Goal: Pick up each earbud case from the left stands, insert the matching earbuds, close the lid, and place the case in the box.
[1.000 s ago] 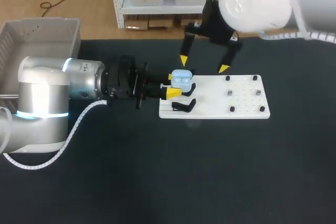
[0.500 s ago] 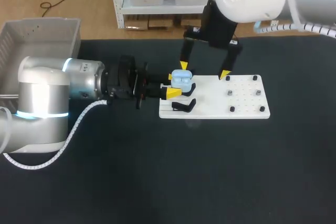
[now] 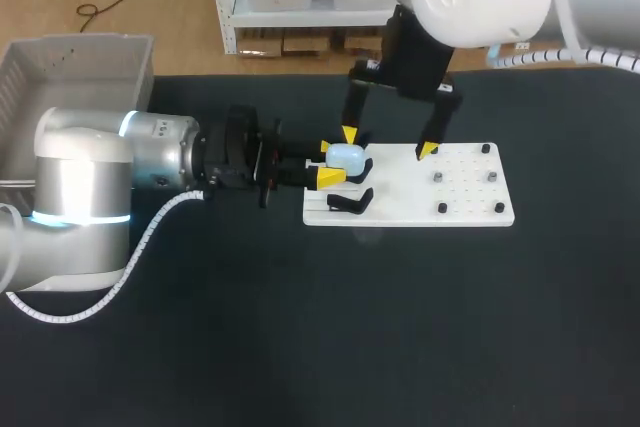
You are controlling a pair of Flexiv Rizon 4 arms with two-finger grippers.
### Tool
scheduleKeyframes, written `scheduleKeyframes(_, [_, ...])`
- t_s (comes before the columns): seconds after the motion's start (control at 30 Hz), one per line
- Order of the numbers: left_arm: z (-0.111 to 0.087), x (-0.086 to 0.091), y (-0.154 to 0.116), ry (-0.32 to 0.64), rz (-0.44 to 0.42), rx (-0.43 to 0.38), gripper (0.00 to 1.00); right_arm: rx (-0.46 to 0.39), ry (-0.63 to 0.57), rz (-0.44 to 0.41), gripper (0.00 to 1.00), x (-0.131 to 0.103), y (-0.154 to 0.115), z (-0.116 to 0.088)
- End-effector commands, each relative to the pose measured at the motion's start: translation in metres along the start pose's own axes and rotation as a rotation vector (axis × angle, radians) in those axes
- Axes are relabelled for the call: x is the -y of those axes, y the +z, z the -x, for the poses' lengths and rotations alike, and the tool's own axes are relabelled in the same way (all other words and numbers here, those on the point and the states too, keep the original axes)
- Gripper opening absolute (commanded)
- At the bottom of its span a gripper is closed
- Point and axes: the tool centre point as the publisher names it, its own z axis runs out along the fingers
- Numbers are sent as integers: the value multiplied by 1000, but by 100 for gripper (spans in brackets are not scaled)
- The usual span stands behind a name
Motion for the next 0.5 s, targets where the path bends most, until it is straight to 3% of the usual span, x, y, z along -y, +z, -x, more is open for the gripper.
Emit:
scheduleKeyframes(0.03, [-5,2,0,2,4,10,0,81,-1,16,100,4,-8,-2])
scheduleKeyframes(0.2, [-5,2,0,2,4,10,0,211,1,74,100,17,-32,-5])
scheduleKeyframes(0.4, [-5,2,0,2,4,10,0,266,-8,73,100,36,-46,-12])
scheduleKeyframes(0.5, [4,0,-4,-14,18,9,0,289,-29,79,100,45,-47,-19])
